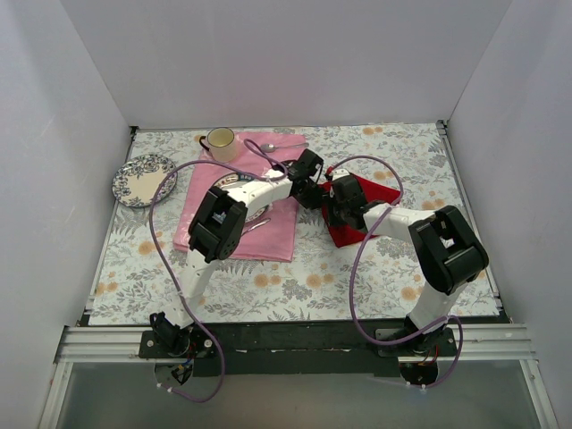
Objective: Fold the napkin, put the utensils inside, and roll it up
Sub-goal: Roll the napkin with the utensil
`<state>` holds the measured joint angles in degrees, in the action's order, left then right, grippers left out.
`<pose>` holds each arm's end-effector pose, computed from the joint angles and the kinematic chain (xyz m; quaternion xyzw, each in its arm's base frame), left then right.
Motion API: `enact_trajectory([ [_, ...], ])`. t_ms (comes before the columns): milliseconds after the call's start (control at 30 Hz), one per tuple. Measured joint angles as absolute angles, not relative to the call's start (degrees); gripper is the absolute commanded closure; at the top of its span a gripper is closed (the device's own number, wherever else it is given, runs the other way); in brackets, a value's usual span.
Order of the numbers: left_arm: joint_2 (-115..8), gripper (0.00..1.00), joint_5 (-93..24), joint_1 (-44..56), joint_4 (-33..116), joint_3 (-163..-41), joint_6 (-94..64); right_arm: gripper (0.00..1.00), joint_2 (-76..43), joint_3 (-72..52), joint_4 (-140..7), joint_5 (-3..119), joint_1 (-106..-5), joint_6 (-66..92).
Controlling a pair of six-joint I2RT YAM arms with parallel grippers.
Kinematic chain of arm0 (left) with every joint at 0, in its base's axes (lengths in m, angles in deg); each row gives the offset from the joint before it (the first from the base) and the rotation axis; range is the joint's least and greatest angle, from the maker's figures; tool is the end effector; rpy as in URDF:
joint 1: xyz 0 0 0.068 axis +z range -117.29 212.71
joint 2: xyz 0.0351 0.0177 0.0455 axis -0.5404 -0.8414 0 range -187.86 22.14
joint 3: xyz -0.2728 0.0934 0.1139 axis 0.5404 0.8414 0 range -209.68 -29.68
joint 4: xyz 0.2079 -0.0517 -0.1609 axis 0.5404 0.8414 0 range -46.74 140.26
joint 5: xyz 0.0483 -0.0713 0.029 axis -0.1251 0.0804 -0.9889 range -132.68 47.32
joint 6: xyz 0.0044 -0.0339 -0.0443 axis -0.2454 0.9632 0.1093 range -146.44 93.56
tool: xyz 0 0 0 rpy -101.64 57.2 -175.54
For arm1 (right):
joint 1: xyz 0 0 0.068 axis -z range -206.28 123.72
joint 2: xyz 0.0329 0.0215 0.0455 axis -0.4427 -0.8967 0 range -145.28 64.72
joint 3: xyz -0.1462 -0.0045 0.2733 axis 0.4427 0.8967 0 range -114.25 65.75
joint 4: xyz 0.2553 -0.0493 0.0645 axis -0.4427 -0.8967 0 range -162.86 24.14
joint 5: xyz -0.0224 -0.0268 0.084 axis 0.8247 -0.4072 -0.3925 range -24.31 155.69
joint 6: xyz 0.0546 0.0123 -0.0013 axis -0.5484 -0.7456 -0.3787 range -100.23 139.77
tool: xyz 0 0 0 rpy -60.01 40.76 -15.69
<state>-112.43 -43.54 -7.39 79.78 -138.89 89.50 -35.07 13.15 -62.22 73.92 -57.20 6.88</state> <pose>0.4122 -0.3464 0.1759 -0.5975 0.7641 -0.2363 0.0576 0.3184 0.1843 0.1900 -0.1157 0.9097 0.0855 0.3895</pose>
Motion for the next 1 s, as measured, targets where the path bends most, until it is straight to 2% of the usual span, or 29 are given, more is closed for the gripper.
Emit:
enact_trajectory([
  [67,-112.01,0.80,-43.48,-7.37,78.51,-138.04,88.89,0.99,-34.96,13.59,-61.41,72.96,-57.15,7.67],
  [100,-111.60,0.60,-43.30,-7.34,77.42,-137.21,87.91,0.99,-34.70,14.05,-60.87,72.02,-57.09,8.15],
  [133,-110.92,0.51,-42.98,-7.26,75.91,-135.72,86.53,0.99,-34.50,14.49,-60.25,70.86,-56.74,8.48],
  [200,-108.12,0.32,-40.29,-6.95,69.90,-129.88,83.14,0.99,-34.39,14.88,-59.40,67.56,-55.77,9.50],
  [233,-105.63,0.29,-39.35,-6.84,65.57,-125.47,81.50,0.99,-34.45,14.86,-59.16,65.35,-55.16,9.85],
  [367,-96.27,0.24,-37.38,-5.18,56.24,-112.03,74.29,0.99,-35.22,14.44,-59.20,55.16,-52.26,10.82],
  [500,-91.68,0.24,-34.84,-4.70,52.43,-110.17,66.45,0.99,-37.43,13.28,-59.20,43.78,-48.06,10.73],
  [700,-85.08,0.36,-30.36,-4.79,49.35,-107.09,58.97,0.99,-41.25,11.60,-59.90,30.62,-43.27,9.57],
  [933,-83.01,0.39,-22.87,-4.79,47.06,-101.60,53.86,0.99,-46.26,9.94,-62.02,17.29,-38.27,7.38],
  [1000,-83.88,0.43,-21.29,-4.79,46.88,-101.36,54.34,0.99,-46.56,10.07,-63.14,15.47,-37.09,6.84],
])
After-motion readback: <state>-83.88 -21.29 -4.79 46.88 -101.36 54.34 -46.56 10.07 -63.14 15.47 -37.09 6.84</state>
